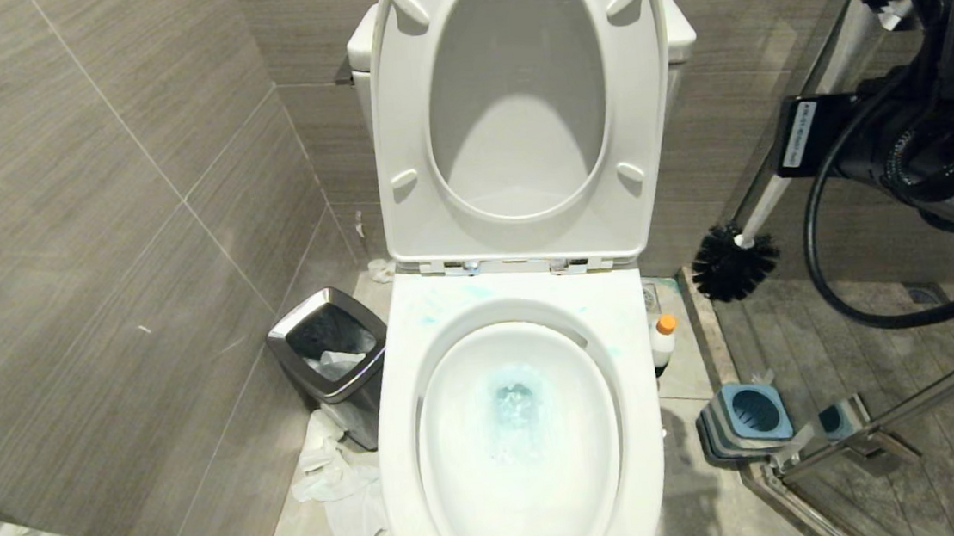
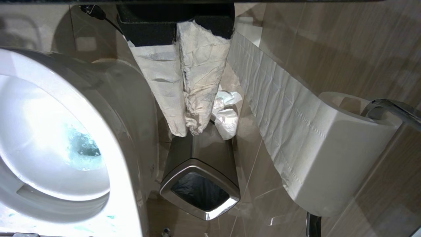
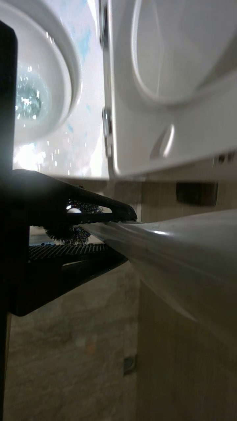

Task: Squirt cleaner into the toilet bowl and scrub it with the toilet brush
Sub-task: Put the toilet brush back

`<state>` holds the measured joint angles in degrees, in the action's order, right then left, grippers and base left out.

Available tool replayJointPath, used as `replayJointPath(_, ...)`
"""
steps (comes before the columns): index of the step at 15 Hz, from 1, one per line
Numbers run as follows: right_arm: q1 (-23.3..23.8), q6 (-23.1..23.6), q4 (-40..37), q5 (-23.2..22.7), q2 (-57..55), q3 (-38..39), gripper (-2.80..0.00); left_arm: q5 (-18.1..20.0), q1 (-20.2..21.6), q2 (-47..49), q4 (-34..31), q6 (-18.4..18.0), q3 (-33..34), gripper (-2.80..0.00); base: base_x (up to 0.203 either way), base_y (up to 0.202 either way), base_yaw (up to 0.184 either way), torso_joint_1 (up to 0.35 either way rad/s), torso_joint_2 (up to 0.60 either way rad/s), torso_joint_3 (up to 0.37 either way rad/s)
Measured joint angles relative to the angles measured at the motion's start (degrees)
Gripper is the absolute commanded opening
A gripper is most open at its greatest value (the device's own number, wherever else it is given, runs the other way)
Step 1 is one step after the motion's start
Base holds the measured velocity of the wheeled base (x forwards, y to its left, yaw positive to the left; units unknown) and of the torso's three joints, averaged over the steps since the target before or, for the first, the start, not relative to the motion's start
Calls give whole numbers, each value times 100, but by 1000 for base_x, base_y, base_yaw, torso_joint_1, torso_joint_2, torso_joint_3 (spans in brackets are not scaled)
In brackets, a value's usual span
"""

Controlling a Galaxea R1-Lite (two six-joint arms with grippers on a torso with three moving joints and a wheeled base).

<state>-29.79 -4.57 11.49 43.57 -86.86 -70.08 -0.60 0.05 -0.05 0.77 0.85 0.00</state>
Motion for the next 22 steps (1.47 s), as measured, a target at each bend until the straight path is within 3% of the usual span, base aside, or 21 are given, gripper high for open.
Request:
replayJointPath(2,537,-130,-23,-376,59,191,-280,0,0,0,0,0,0,-280,0,0,0,0,0,0)
replayJointPath(6,1683,-567,78,-1629,-77,623,-280,0,0,0,-1,0,0,-280,0,0,0,0,0,0)
replayJointPath(9,2310,-604,871,-2551,-407,1242,-280,0,0,0,-2,0,0,-280,0,0,0,0,0,0)
replayJointPath(13,2598,-413,2389,-2769,-1045,1895,-280,0,0,0,-2,0,0,-280,0,0,0,0,0,0)
replayJointPath(17,2892,-408,2695,-2844,-1606,2199,-280,0,2,0,-2,0,0,-280,0,0,0,0,0,0)
replayJointPath(22,3328,-167,4040,-3053,-2283,2736,-280,1,0,0,0,-1,0,-280,0,0,0,0,0,0)
